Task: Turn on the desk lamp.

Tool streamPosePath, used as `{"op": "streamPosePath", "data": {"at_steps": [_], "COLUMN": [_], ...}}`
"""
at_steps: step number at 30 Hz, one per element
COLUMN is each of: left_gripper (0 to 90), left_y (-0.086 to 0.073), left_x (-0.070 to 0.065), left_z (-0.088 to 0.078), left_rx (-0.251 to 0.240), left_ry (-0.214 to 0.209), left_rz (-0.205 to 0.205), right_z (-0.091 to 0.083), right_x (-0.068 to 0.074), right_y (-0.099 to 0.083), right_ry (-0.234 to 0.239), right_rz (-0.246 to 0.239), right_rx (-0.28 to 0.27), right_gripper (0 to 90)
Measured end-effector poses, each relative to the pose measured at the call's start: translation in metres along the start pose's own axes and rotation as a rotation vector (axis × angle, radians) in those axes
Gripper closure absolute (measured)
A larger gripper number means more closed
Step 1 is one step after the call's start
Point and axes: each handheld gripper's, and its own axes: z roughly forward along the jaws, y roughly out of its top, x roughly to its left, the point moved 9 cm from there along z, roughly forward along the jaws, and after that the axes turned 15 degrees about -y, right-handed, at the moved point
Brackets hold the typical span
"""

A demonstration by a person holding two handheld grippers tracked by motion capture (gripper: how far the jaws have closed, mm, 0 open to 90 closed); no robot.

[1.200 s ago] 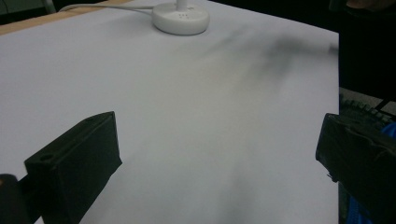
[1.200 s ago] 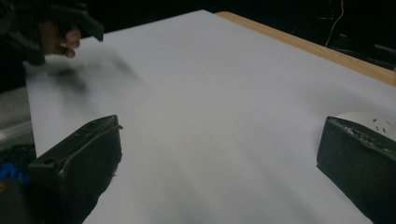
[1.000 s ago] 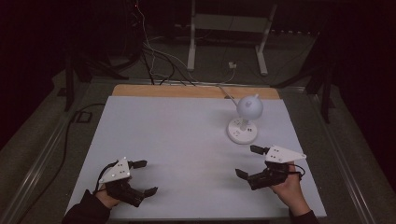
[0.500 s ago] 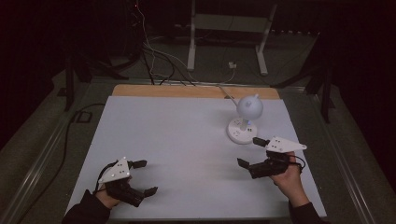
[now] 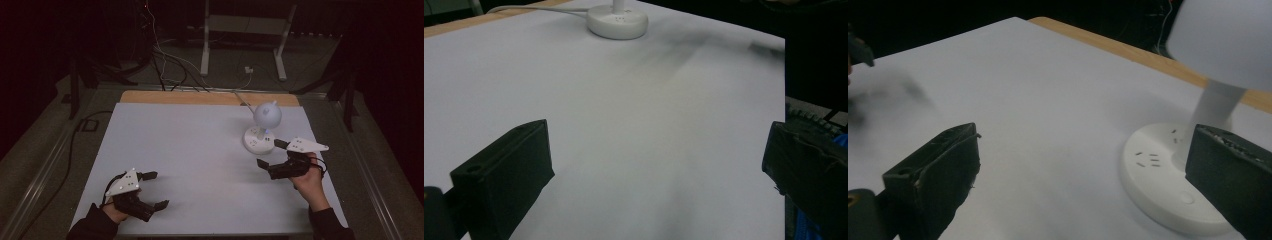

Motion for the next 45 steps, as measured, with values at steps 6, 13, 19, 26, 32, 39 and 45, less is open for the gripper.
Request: {"op": "streamPosePath", "data": {"at_steps": [6,13,19,26,32,39,45], "left_gripper": [0.3,0.3,0.3,0.3,0.3,0.3,0.3], "left_y": [0.0,0.0,0.0,-0.001,0.0,0.0,0.0], "left_x": [0.0,0.0,0.0,0.0,-0.001,0.0,0.0], "left_z": [0.0,0.0,0.0,0.0,0.0,0.0,0.0], "left_rx": [-0.002,-0.002,0.001,0.002,0.002,0.001,-0.001], "left_ry": [0.0,0.0,-0.002,-0.002,-0.002,-0.003,-0.002], "left_rz": [-0.001,0.0,0.001,0.0,0.001,0.0,-0.002], "right_z": [0.006,0.021,0.029,0.04,0.048,0.051,0.054], "right_x": [-0.009,-0.016,-0.019,-0.032,-0.046,-0.065,-0.075], "right_y": [0.002,-0.003,-0.007,-0.008,-0.011,-0.016,-0.023], "right_ry": [-0.022,-0.025,-0.028,-0.083,-0.139,-0.21,-0.256], "right_rz": [0.006,0.004,0.022,0.075,0.141,0.184,0.209], "right_rx": [-0.003,0.029,0.051,0.055,0.056,0.087,0.136], "right_gripper": [0.4,0.0,0.0,0.0,3.3,21.7,44.3]}}
